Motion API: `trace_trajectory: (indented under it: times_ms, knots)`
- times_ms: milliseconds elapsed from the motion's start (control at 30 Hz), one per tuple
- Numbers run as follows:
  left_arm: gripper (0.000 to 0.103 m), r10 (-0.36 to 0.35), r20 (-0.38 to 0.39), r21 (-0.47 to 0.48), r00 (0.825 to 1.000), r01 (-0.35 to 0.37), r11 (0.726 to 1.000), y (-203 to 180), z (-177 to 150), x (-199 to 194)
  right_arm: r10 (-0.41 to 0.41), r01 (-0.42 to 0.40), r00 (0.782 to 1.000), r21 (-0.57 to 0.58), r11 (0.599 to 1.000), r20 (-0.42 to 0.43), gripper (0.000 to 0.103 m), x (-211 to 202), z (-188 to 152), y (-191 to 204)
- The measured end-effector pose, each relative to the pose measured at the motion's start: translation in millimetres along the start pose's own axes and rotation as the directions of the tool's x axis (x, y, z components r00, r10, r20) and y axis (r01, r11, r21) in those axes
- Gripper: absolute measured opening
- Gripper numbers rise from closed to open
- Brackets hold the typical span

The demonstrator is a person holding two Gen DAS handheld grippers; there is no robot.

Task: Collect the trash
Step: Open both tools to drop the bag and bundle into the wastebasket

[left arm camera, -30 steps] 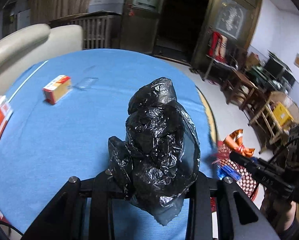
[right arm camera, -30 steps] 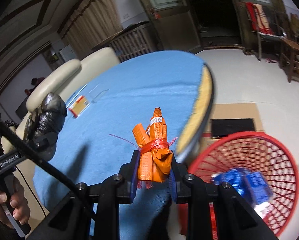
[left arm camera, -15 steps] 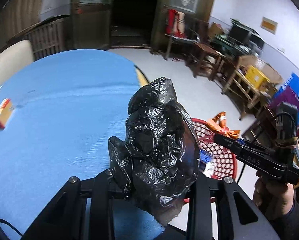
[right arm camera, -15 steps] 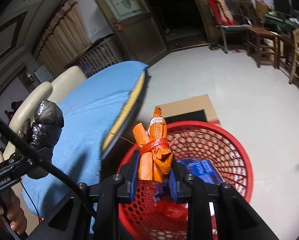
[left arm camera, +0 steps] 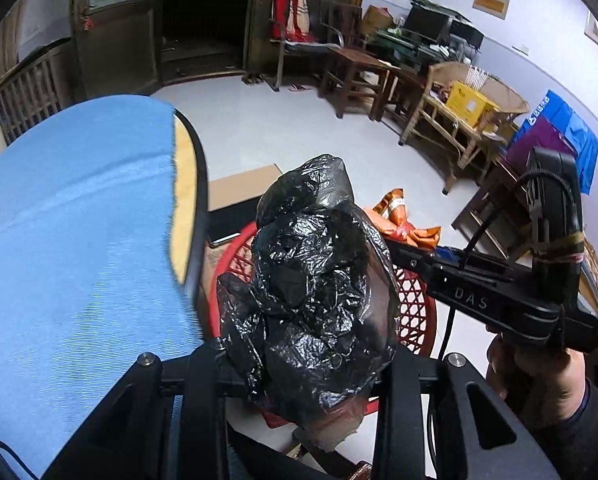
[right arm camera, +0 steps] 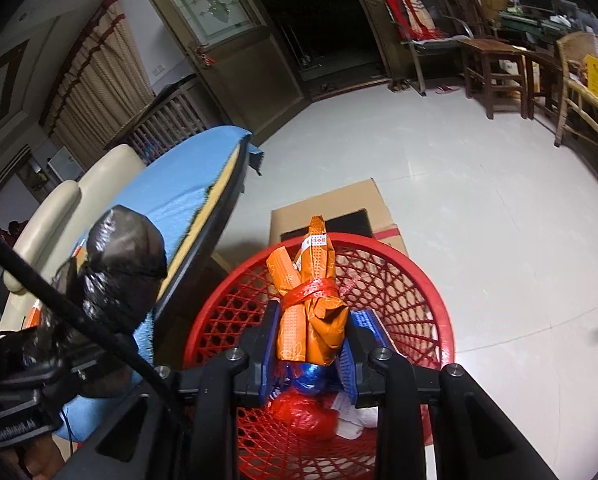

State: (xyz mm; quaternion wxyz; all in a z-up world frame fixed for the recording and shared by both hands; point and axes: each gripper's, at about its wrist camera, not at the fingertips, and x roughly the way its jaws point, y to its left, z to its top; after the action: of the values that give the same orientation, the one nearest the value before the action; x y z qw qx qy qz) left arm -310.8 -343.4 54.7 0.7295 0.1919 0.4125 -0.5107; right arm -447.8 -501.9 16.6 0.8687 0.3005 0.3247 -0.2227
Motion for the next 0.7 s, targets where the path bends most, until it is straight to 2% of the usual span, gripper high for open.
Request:
trace_trajectory:
  times_ms: [200,233,267,300,333,367,467,700]
  knots:
    - [0.036,-0.007,-0.045,-0.018,0.999,0.007,1.000,2.4,3.9,20.9,-0.043,0.044,0.999,0.043,0.998,-0.031,0.031,2.4,0.6,-15.4]
    - [0.042,-0.002,-0.051,-0.025,0.999,0.001,1.000,-1.0,8.4,29.4,-0.047,0.049,0.998,0.048,0.998,-0.037,0.032,3.4,0.7,-17.5]
    - [0.056,0.000,-0.057,-0.039,0.998,-0.003,0.999,1.2,10.1,35.1,-0.059,0.061,0.997,0.052,0.997,-0.045,0.034,3.8,1.0,-18.8]
    - [0.066,-0.001,-0.063,-0.050,0.998,-0.002,0.999,2.2,10.2,39.0,-0.067,0.070,0.997,0.054,0.996,-0.049,0.049,4.5,1.5,-19.2]
    - [0.080,0.001,-0.070,-0.060,0.998,-0.005,0.998,4.0,8.1,41.2,-0.076,0.079,0.996,0.057,0.995,-0.053,0.075,4.8,2.0,-19.3]
    - [0.080,0.000,-0.078,-0.074,0.997,-0.006,0.997,4.5,10.1,45.9,-0.077,0.080,0.996,0.059,0.995,-0.051,0.079,4.9,3.0,-18.8]
    - [0.080,-0.030,-0.076,-0.092,0.997,0.023,0.996,6.7,9.2,44.4,-0.088,0.090,0.995,0.044,0.995,-0.036,0.079,-0.3,5.9,-13.8]
    - [0.081,-0.013,0.012,-0.118,1.000,0.014,0.993,24.5,7.4,12.0,-0.116,0.116,0.993,0.043,0.992,0.001,0.079,-13.5,14.5,-6.7]
